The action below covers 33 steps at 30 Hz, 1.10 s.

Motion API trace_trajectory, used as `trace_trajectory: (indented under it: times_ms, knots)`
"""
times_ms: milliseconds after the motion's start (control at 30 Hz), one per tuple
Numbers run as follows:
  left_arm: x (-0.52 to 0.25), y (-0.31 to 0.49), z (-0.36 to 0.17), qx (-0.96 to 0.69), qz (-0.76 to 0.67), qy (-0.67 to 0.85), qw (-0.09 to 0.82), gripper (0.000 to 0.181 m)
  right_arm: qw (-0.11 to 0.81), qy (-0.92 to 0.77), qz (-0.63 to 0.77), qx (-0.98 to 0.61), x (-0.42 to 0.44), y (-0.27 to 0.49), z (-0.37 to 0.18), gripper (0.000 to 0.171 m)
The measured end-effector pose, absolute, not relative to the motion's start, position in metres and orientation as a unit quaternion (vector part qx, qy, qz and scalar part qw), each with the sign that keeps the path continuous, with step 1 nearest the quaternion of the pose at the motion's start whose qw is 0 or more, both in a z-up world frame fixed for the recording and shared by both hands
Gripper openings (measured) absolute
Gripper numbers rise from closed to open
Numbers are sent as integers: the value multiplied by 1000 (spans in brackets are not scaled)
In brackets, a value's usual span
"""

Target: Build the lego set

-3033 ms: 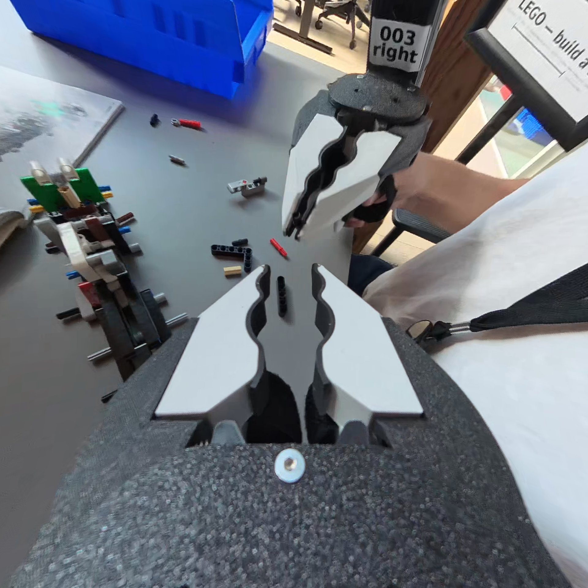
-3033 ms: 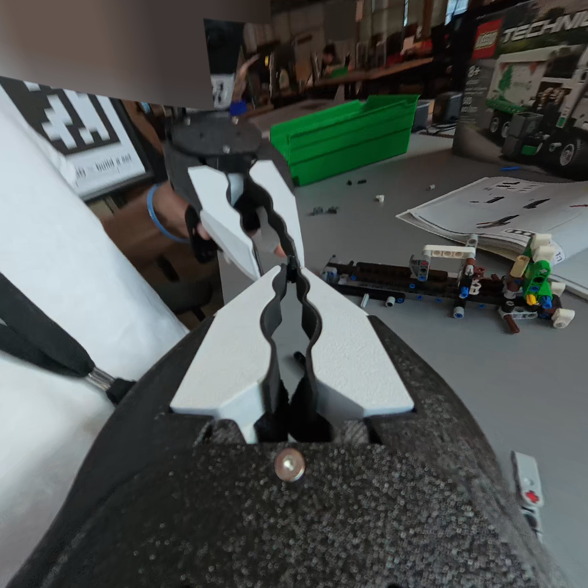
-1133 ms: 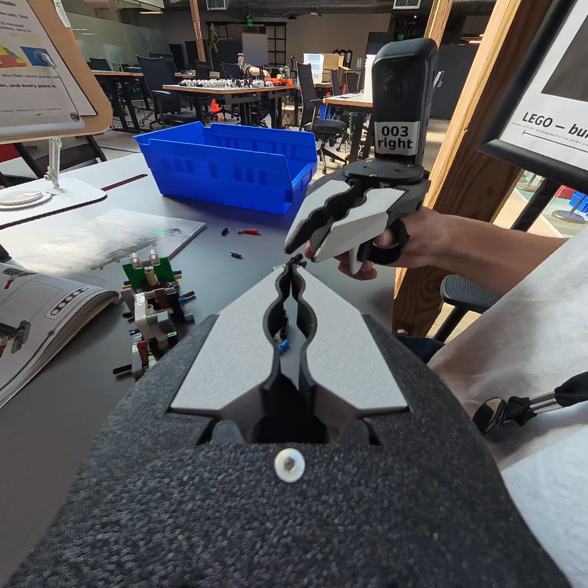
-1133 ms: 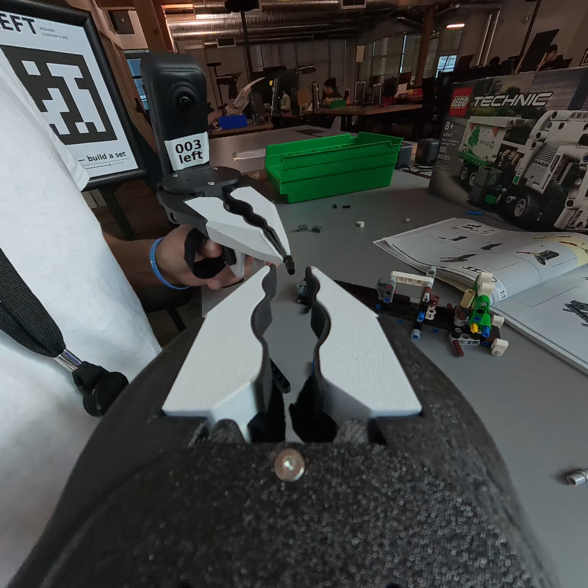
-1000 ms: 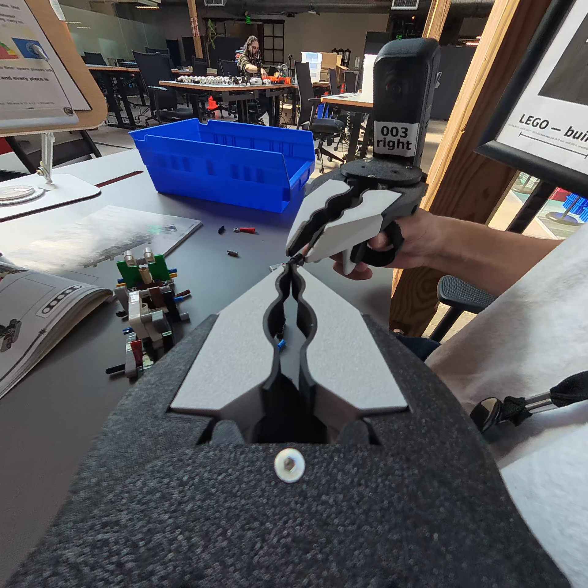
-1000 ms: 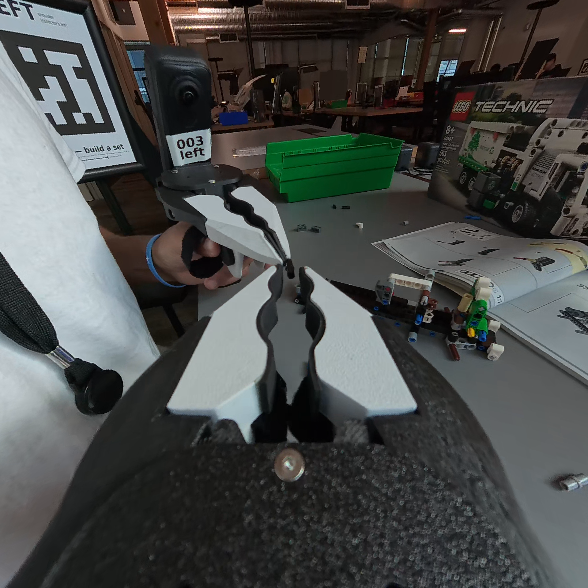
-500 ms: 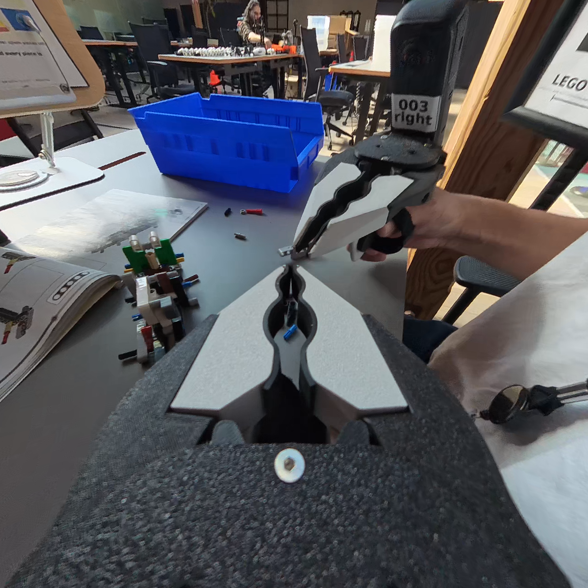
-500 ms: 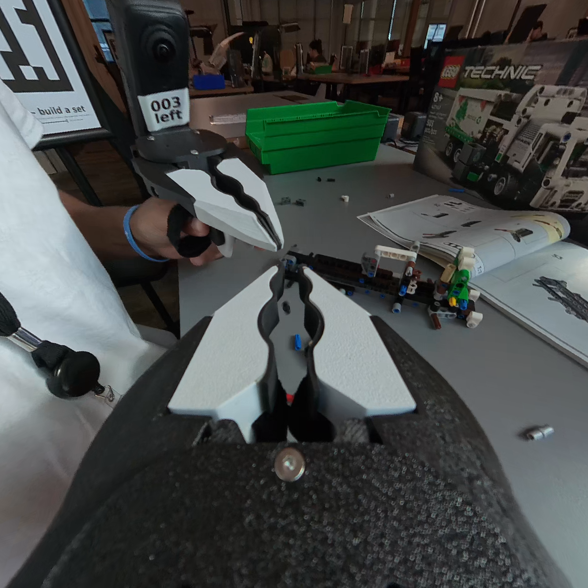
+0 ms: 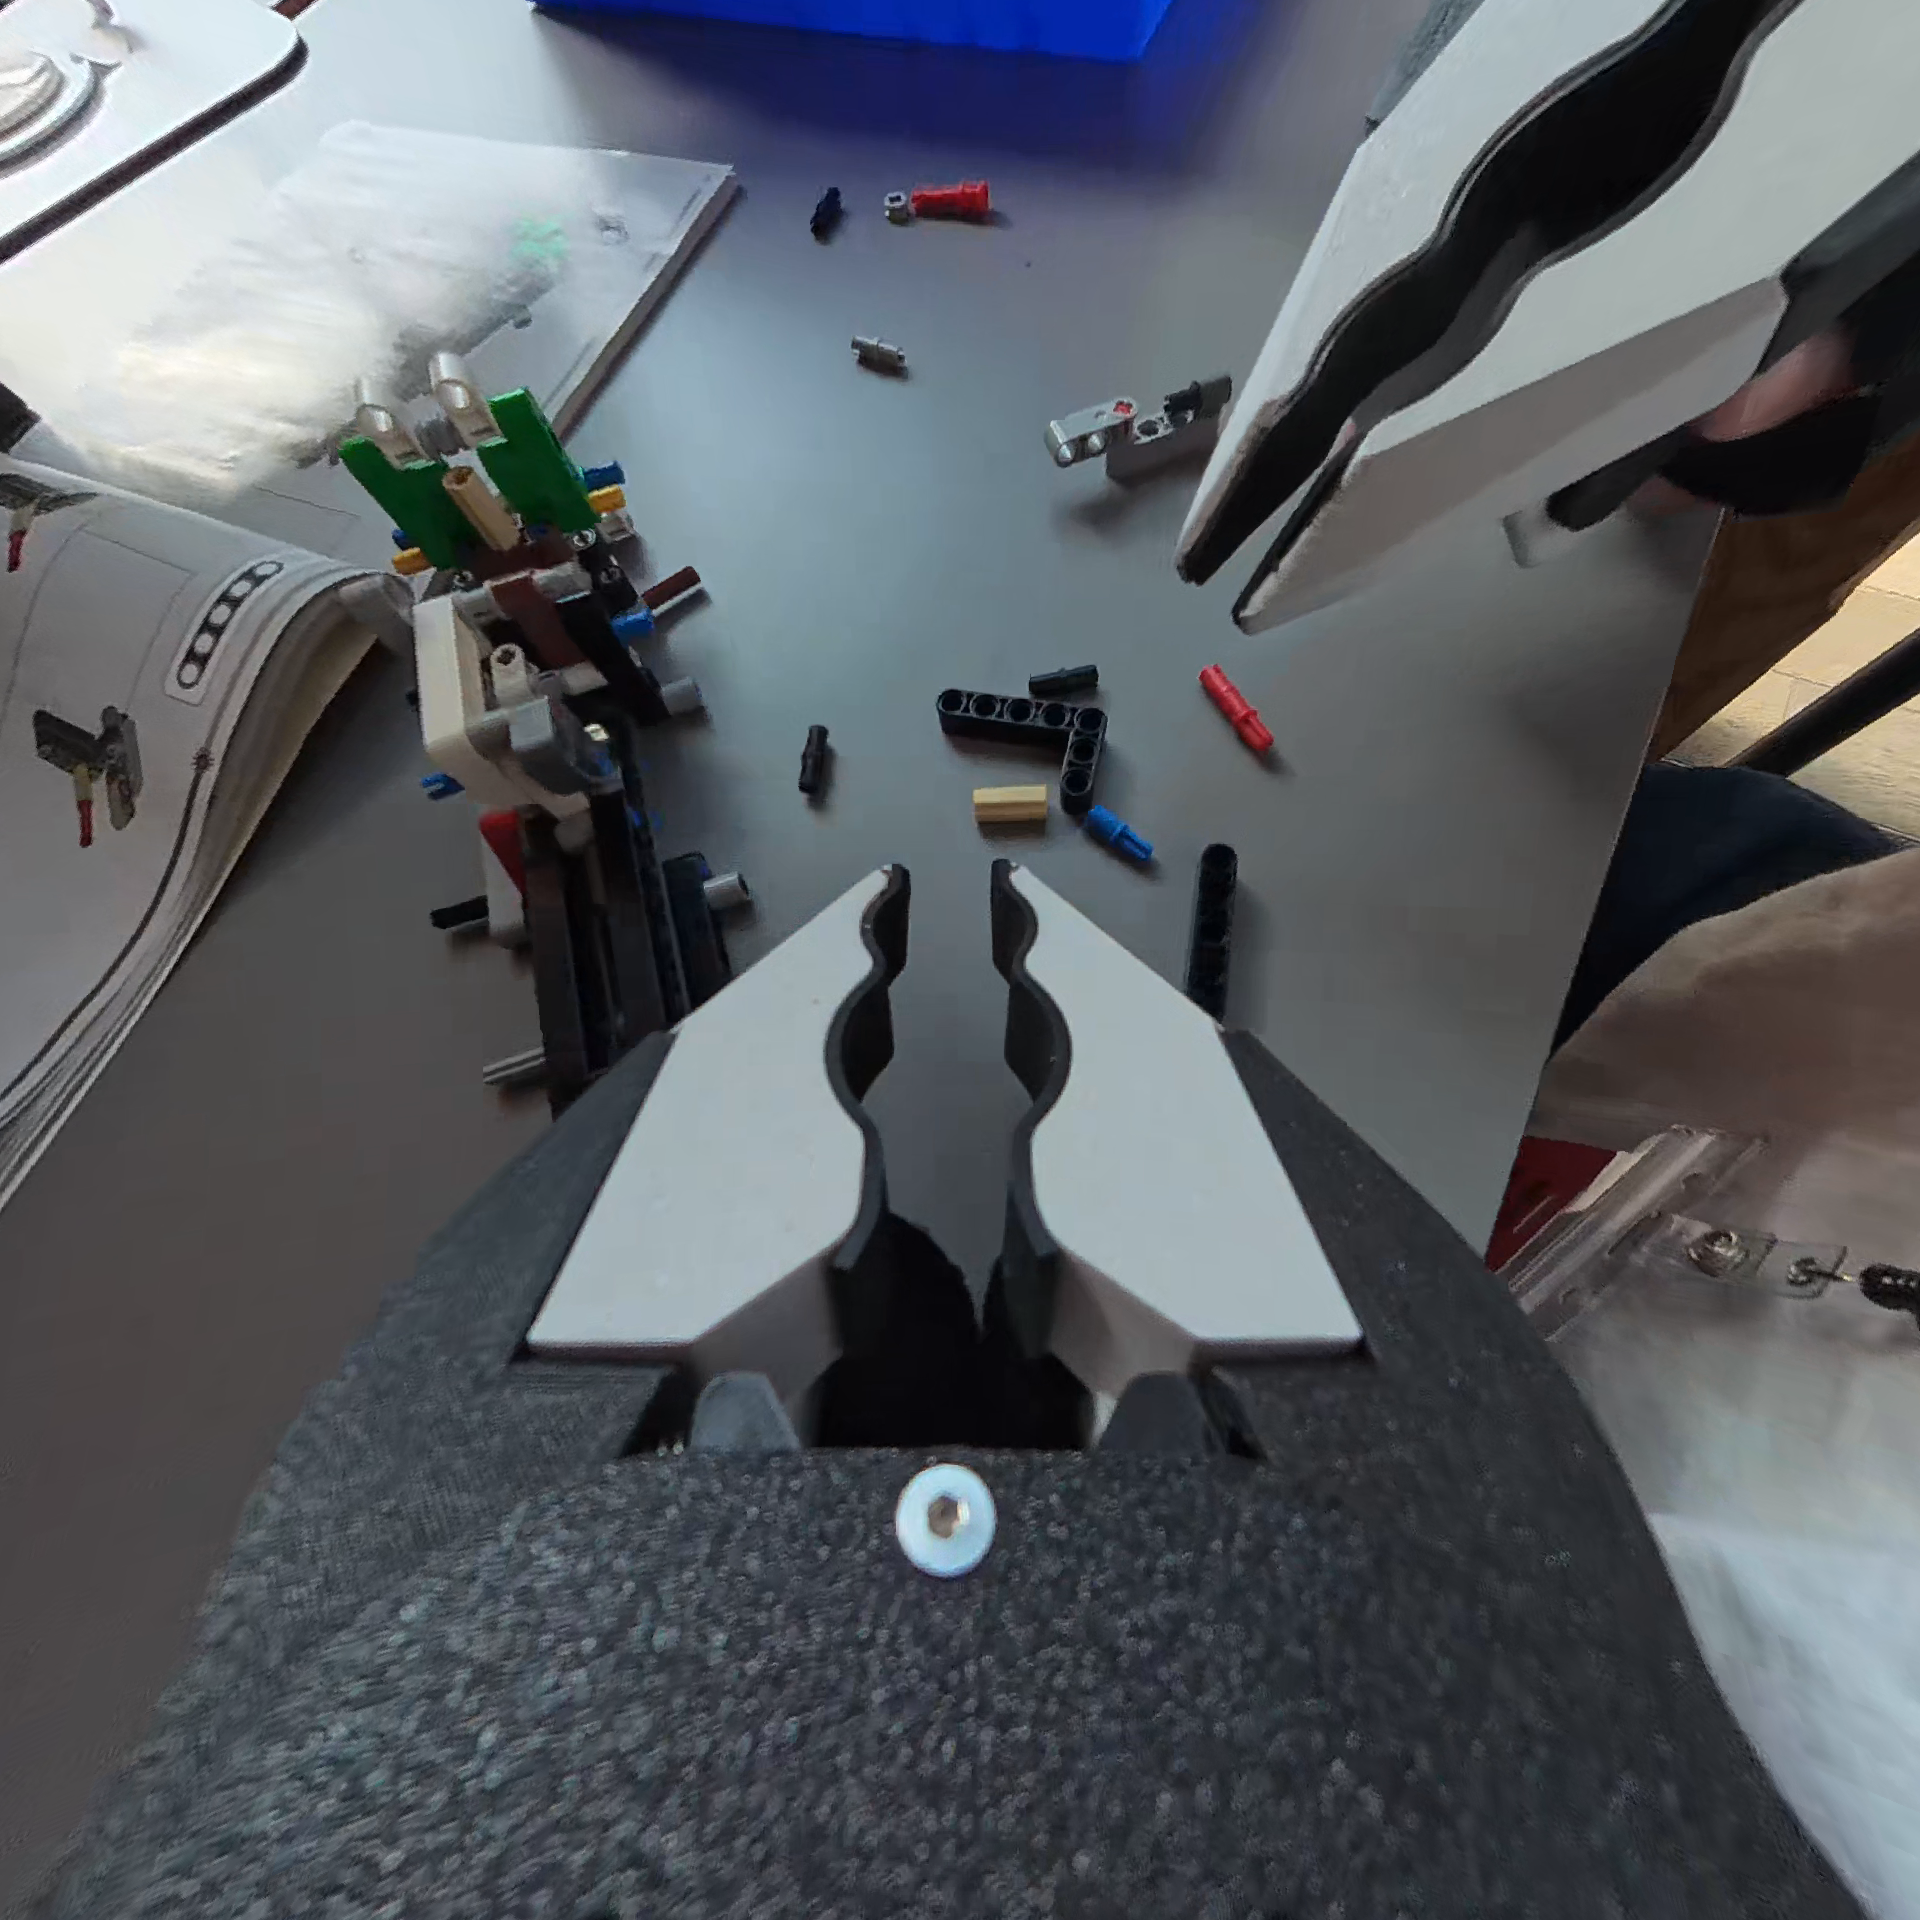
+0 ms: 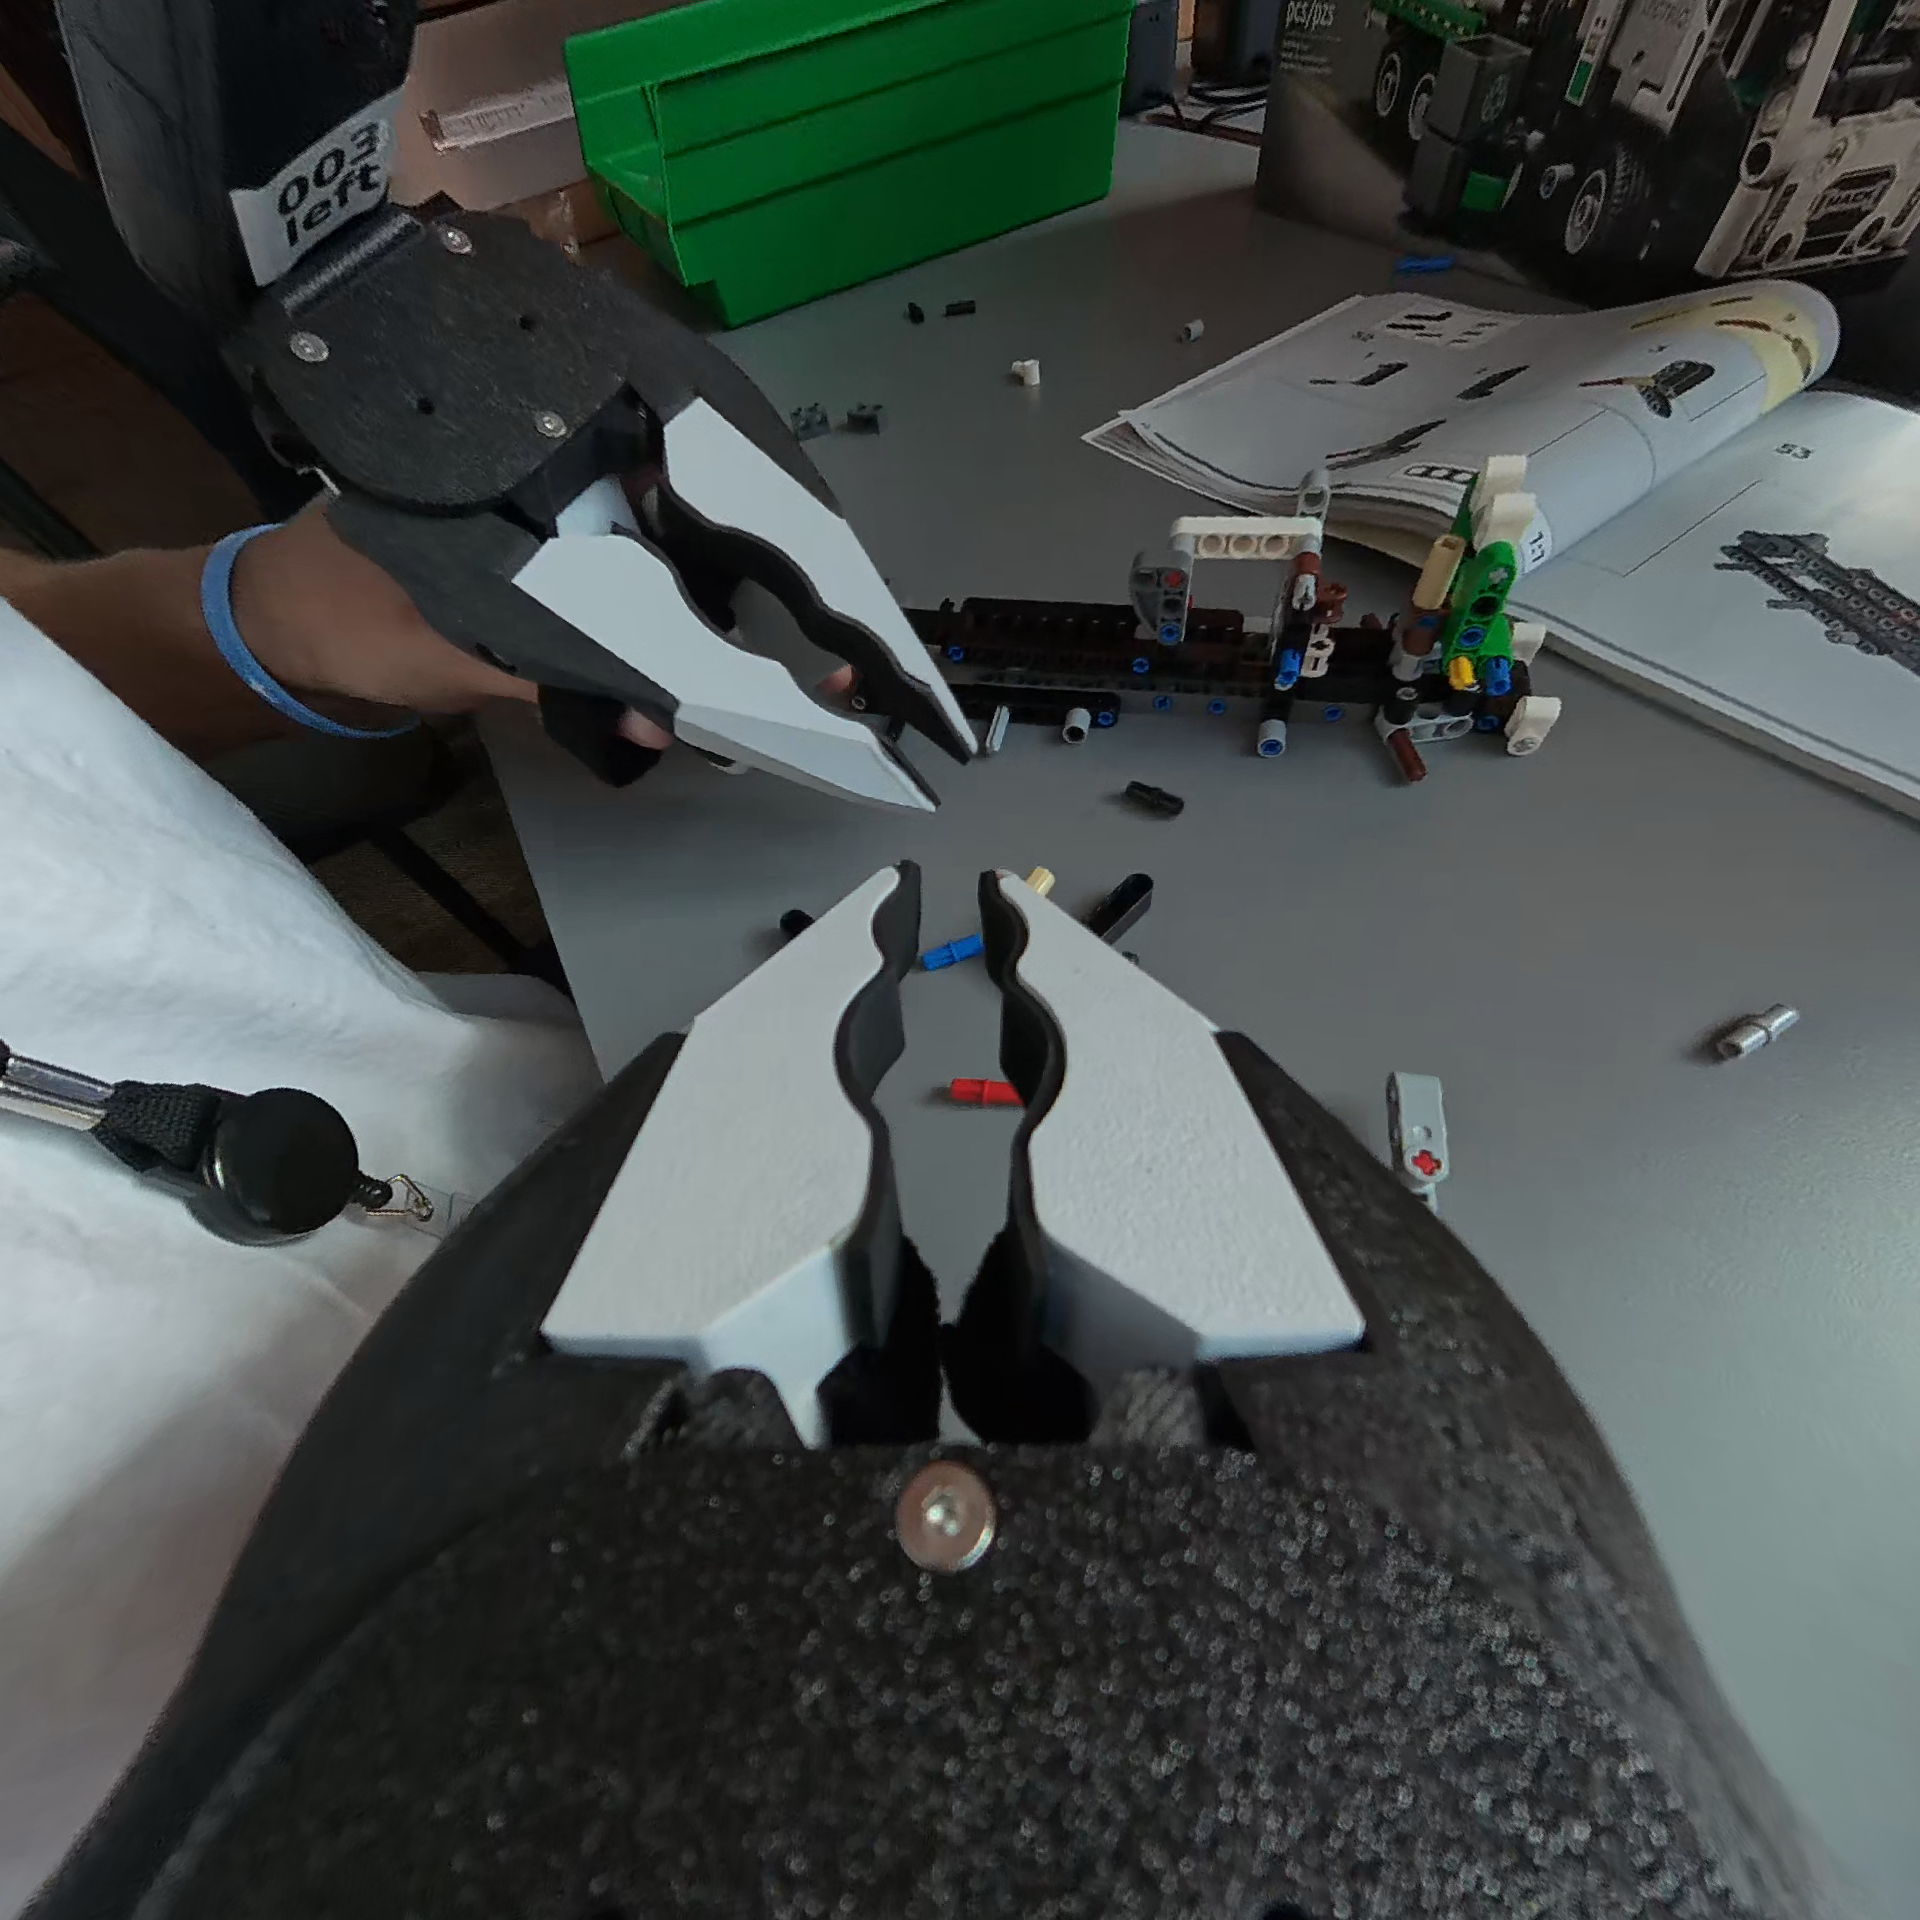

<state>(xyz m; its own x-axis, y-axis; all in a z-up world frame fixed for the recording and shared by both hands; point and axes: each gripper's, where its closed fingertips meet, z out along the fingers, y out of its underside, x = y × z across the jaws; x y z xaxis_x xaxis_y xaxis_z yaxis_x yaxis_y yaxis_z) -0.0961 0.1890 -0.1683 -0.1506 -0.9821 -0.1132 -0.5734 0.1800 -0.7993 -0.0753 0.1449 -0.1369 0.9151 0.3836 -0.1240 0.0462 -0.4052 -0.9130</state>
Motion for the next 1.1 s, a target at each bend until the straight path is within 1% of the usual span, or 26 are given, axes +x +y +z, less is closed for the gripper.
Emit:
trace_trajectory:
  times_ms: [267,367,600,700,767,867,933,1100]
  knots:
    - [-65,221,-172,-583,-200,696,368,15,549,-116,180,-808,-69,130,-127,9]
    - [-56,228,-177,-585,-173,708,357,19,559,-111,199,-797,-68,128,-123,9]
    - [-44,238,-182,-605,-129,707,342,18,572,-121,243,-774,-67,120,-111,9]
    - [-47,238,-188,-618,-115,709,320,17,573,-129,255,-768,-68,118,-107,9]
    - [-49,237,-189,-624,-114,708,311,15,573,-133,256,-767,-68,117,-107,9]
    - [-52,235,-189,-617,-105,718,306,4,573,-129,264,-765,-67,116,-109,9]
    - [-52,232,-190,-608,-107,724,307,0,572,-122,268,-765,-64,117,-112,8]
    - [-49,223,-187,-568,-131,742,332,0,571,-102,262,-771,-55,120,-114,8]
